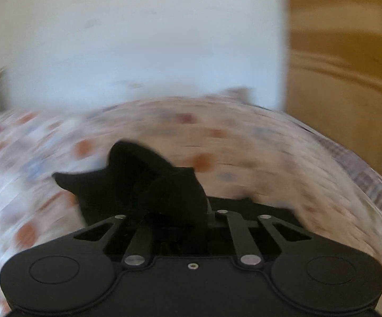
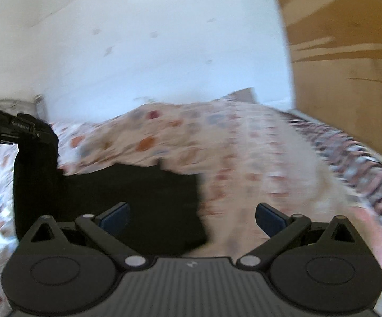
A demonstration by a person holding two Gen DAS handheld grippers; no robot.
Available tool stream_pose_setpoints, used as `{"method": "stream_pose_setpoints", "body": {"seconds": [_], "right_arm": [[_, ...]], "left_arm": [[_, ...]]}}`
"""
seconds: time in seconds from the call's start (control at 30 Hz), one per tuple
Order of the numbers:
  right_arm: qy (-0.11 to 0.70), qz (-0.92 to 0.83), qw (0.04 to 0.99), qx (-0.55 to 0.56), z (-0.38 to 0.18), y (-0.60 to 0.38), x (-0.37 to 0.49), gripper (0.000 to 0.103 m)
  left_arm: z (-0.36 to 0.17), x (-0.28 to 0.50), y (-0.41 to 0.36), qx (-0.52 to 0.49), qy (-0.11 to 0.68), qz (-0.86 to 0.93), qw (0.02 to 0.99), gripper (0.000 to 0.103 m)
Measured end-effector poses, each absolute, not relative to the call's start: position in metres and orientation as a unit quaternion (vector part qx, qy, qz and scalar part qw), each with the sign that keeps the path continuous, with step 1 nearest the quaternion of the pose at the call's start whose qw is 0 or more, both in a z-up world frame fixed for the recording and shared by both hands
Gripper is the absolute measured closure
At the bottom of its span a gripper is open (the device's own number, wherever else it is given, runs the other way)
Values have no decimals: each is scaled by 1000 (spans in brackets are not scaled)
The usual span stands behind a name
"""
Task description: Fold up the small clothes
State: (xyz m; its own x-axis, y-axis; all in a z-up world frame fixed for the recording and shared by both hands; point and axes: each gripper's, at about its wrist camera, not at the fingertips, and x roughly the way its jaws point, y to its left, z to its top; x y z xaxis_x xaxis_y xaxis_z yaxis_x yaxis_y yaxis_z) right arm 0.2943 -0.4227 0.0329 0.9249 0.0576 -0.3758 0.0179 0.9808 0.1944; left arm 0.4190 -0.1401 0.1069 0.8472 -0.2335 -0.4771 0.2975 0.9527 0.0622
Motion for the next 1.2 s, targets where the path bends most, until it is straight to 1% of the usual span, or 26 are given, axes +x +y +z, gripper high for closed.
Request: {"method": "stream_pose_setpoints", "body": {"seconds": [0.1,0.2,0.33,0.4,0.47,0.5,0.53,0.57,0.63,0.67,0.7,0.73,0.8,0.87,0.9,0.93,1.0,1.03,1.07,1.1,1.17,1.2], "right_arm": [[200,-28,974,103,26,-452,281,0],[214,-57,970,104,15,-476,268,0],[229,-75,965,106,3,-491,259,0],[231,-76,964,107,0,-495,260,0],[231,-68,965,106,-1,-497,262,0],[230,-64,965,106,0,-497,266,0],[228,-60,966,106,2,-497,270,0],[226,-54,967,106,4,-497,276,0],[224,-35,968,109,10,-497,285,0],[225,-25,968,112,13,-496,294,0],[226,-16,967,115,16,-494,300,0],[227,0,967,119,20,-491,309,0],[232,47,963,131,25,-485,329,0],[232,106,957,140,29,-477,352,0],[233,123,955,137,31,-471,363,0],[238,140,953,125,32,-463,377,0],[254,180,947,87,30,-443,405,8],[262,199,942,68,29,-432,419,16],[272,210,937,56,26,-424,432,20],[285,221,931,49,23,-415,447,21],[302,233,923,44,17,-404,467,26],[314,236,919,42,14,-398,479,26]], "left_arm": [[91,400,-199,124,247,-226,934,92],[62,384,-230,132,276,-283,909,92],[25,378,-237,103,318,-288,897,91],[18,373,-234,102,313,-288,899,90],[16,369,-233,112,304,-293,900,87],[17,367,-232,110,302,-304,897,83],[18,366,-231,101,304,-316,893,76],[19,364,-228,89,308,-328,889,72],[21,360,-220,66,312,-347,882,56],[23,358,-218,55,311,-354,880,50],[26,356,-211,38,309,-358,880,37],[28,352,-205,26,307,-358,882,28],[35,346,-192,3,302,-355,885,22],[43,341,-176,-15,297,-335,894,12],[46,339,-168,-21,294,-318,901,5],[49,338,-161,-27,293,-299,908,2],[52,339,-146,-39,298,-254,919,2],[53,343,-137,-44,309,-223,924,1],[52,346,-131,-47,315,-201,926,1],[51,350,-122,-51,318,-175,930,1],[47,358,-106,-62,322,-142,934,1],[43,364,-97,-71,326,-122,935,1]]}}
